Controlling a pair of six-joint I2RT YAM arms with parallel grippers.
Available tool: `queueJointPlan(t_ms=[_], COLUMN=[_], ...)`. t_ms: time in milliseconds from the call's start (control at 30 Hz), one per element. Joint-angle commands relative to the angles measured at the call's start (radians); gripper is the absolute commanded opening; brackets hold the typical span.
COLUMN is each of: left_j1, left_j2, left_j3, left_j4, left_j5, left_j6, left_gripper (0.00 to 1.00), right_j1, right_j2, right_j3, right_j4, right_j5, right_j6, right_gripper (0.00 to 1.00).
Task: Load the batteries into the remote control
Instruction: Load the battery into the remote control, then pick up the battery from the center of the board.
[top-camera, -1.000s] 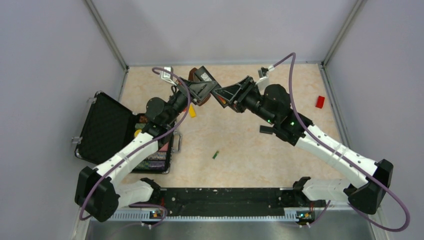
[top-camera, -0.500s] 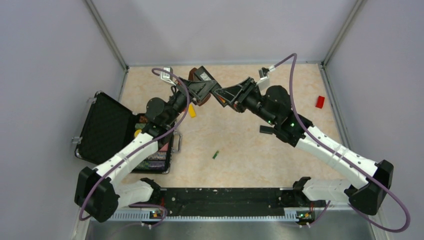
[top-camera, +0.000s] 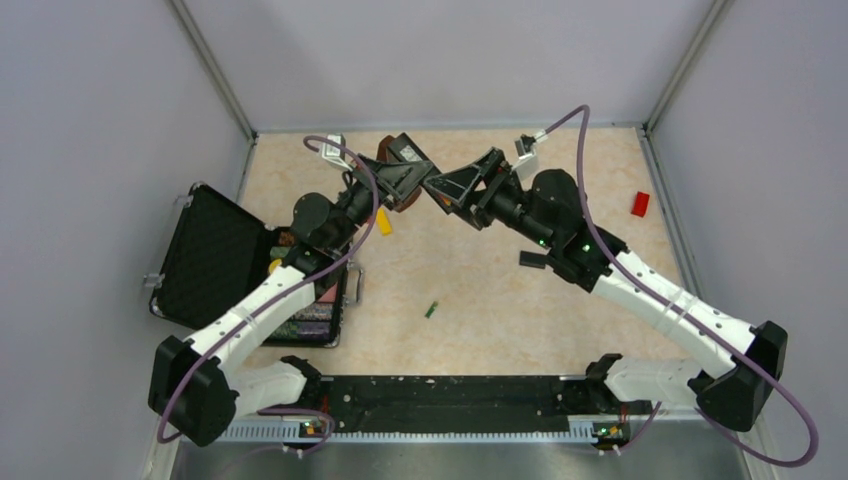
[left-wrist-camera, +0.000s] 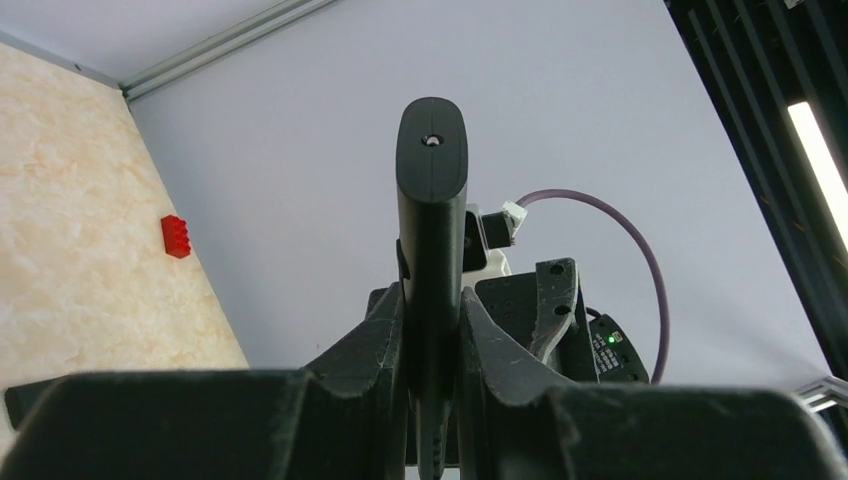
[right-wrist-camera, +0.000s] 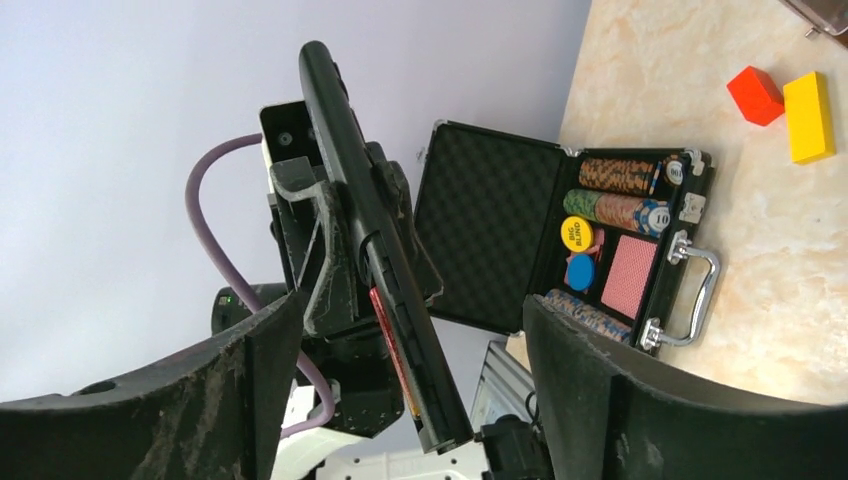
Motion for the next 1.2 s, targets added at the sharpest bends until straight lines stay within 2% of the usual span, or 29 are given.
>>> queueJointPlan(t_ms=[0,133,267,367,433,600,833,1033,1167], left_j1=[0.005,0.037,0.065,0.068,0.068,0.07,0.07,0.07,0.07], left_j2=[-0.048,-0.087,-0.155,-0.201,-0.228,-0.298,-0.397,-0.475,-0.506], left_j3=[-0.002,-0.022,-0.009,0.016,0.013,-0.012,-0.064,-0.144,-0.179], left_j4=[0.013,-0.089,-0.312,-0.516,-0.595,-0.755,-0.839,-0.821,-0.821], left_j5=[-0.017,-0.022,-0.086,-0.194,-0.246,-0.391,-0.516,-0.555,-0.61], left_j6=[0.05,0.126,0.288,0.447,0.526,0.619,0.674,0.678,0.653], left_gripper=[0.0,0.0,0.0,0.0,0.0,0.0,0.0,0.0,0.0], right_j1=[-0.04,-0.069,-0.092,-0.092,-0.092,-0.044,0.132,0.147,0.15], right_j2=[-0.032,-0.075,-0.104,-0.077,-0.022,0.136,0.399,0.548,0.623], right_j3=[0.015,-0.004,-0.006,0.009,0.026,-0.034,0.055,0.083,0.127], right_j4=[0.024,-0.022,-0.226,-0.429,-0.538,-0.553,-0.615,-0.661,-0.654], right_j5=[-0.033,-0.023,0.037,0.122,0.158,0.174,0.205,0.135,0.089], right_j6=[-0.01,-0.025,-0.08,-0.144,-0.17,-0.13,0.038,0.122,0.111], right_gripper=[0.81,0.84,0.82,0.74,0.7,0.6,0.39,0.34,0.33])
